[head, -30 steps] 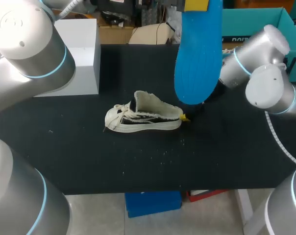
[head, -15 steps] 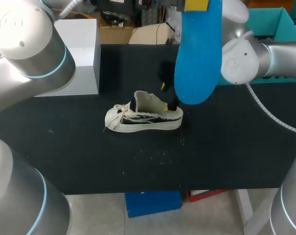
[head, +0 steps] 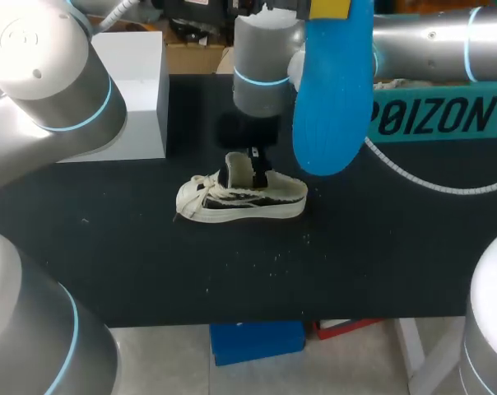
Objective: Take the shoe out of the shoebox, open the shoe tongue, remove and reinsert the insole, then place the shoe into the shoebox
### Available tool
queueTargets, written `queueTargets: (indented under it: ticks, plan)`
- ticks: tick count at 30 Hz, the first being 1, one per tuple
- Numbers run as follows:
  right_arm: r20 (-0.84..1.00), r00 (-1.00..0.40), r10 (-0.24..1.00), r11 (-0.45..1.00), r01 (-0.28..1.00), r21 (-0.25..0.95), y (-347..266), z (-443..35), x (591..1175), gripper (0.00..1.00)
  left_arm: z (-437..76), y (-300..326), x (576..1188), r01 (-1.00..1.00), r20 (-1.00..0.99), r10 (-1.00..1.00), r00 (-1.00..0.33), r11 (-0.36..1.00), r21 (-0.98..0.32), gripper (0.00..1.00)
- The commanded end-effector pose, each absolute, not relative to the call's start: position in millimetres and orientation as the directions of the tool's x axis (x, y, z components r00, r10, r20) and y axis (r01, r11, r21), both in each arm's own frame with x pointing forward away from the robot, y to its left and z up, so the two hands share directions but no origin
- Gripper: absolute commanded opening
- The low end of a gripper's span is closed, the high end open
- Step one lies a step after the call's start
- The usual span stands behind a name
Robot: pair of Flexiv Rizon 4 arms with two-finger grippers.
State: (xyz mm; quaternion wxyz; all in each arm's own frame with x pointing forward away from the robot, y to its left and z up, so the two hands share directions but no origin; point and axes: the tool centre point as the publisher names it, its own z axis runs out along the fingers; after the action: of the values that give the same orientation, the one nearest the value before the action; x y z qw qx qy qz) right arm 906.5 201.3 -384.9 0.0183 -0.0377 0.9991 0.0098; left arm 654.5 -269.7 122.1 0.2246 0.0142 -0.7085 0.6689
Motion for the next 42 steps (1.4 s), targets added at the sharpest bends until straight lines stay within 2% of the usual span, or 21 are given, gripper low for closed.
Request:
queueTargets:
  ticks: [1,3,4,6,7,8,11,14,38,42]
  plan:
    - [-0.034,-0.998,-0.060,0.955,-0.048,-0.293,206.9,-394.6,912.3,1.00,122.0,-271.4,654.3,-0.321,0.338,0.278,-0.899,0.106,-0.941,0.00]
    - [-0.035,-0.998,-0.045,0.960,-0.034,-0.278,204.2,-397.3,913.0,0.72,122.0,-271.4,654.3,-0.321,0.338,0.278,-0.899,0.106,-0.941,0.00]
    - [-0.035,-0.998,-0.042,0.961,-0.031,-0.274,202.4,-398.7,913.6,0.53,122.0,-271.4,654.3,-0.321,0.338,0.278,-0.899,0.106,-0.941,0.00]
    - [-0.035,-0.999,-0.029,0.967,-0.019,-0.255,199.2,-401.1,913.7,0.28,122.0,-271.4,654.3,-0.321,0.338,0.278,-0.899,0.106,-0.941,0.00]
    - [-0.037,-0.999,-0.022,0.971,-0.013,-0.237,197.5,-402.2,913.8,0.07,122.0,-271.4,654.3,-0.321,0.338,0.278,-0.899,0.106,-0.941,0.00]
    - [-0.036,-0.999,-0.019,0.975,-0.011,-0.222,195.7,-403.3,914.1,0.00,122.0,-271.4,654.3,-0.321,0.338,0.278,-0.899,0.106,-0.941,0.00]
    - [-0.038,-0.999,-0.016,0.991,-0.011,-0.135,192.4,-406.3,914.4,0.00,122.0,-271.4,654.3,-0.321,0.338,0.278,-0.899,0.106,-0.941,0.00]
    - [-0.005,-0.993,-0.119,0.993,-0.119,-0.017,193.0,-408.7,915.0,0.00,122.0,-271.4,654.3,-0.321,0.338,0.278,-0.899,0.106,-0.941,0.00]
    - [-0.005,-0.993,-0.119,0.993,-0.119,-0.017,193.0,-408.7,915.0,0.00,122.0,-271.4,654.3,-0.321,0.338,0.278,-0.899,0.106,-0.941,0.00]
    - [-0.046,-0.997,0.056,0.992,0.061,-0.114,185.4,-374.5,915.0,0.00,122.0,-271.4,654.3,-0.321,0.338,0.278,-0.899,0.106,-0.941,0.00]
